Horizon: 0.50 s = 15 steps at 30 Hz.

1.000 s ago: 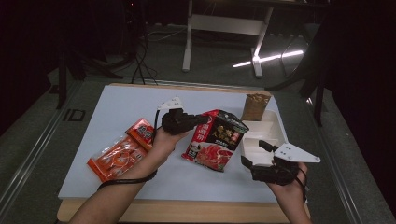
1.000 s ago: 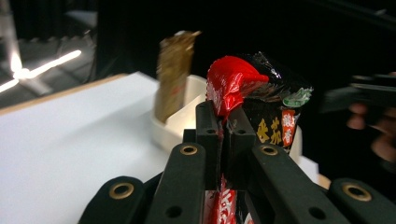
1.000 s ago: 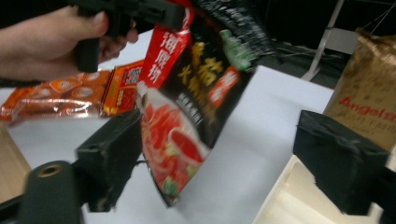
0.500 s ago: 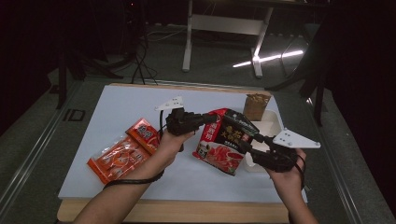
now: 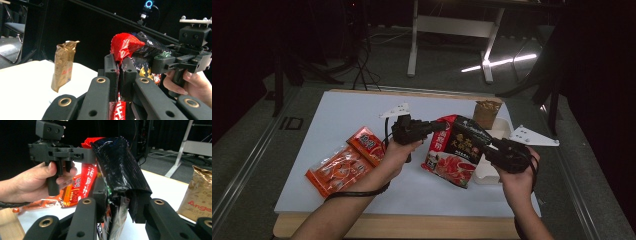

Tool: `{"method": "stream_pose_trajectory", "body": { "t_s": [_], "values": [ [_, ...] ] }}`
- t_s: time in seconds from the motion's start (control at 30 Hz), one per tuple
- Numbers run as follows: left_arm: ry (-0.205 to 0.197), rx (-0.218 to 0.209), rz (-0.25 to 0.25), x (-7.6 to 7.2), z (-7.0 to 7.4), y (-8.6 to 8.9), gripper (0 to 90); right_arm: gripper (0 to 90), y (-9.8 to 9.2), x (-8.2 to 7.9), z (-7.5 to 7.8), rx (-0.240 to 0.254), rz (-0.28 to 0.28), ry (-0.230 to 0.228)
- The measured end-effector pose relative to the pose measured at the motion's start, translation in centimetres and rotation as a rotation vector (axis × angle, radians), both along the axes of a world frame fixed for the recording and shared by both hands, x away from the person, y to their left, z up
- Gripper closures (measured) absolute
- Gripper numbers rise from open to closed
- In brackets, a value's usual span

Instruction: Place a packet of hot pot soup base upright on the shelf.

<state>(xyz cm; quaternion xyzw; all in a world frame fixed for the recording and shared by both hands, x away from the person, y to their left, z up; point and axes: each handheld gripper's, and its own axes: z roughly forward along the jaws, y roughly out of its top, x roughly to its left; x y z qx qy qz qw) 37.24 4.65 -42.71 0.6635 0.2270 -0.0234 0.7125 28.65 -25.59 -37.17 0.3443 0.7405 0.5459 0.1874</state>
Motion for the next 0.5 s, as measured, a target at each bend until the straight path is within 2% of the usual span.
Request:
{"method": "stream_pose_trajectory", "body": {
  "t_s": [0.03,0.1,0.27,0.43,0.5],
  "values": [
    [0.003,-0.001,0.0,0.0,0.0,0.0,86.8,73.3,0.0,0.1,0.0,0.005,0.003,0.004],
    [0.006,0.018,0.004,0.0,-0.1,0.1,86.7,75.1,0.2,0.1,0.0,-0.019,0.0,0.0],
    [-0.01,0.023,-0.002,-0.1,0.0,0.3,84.7,76.9,0.3,0.0,0.2,-0.021,0.008,-0.008],
    [-0.005,0.022,-0.014,-0.1,0.4,0.4,79.8,77.3,0.2,0.0,0.9,-0.027,0.013,-0.025],
    [0.013,0.025,-0.002,-0.1,0.5,0.5,68.7,77.3,0.1,0.0,1.4,-0.024,0.014,-0.04]
  ]
}}
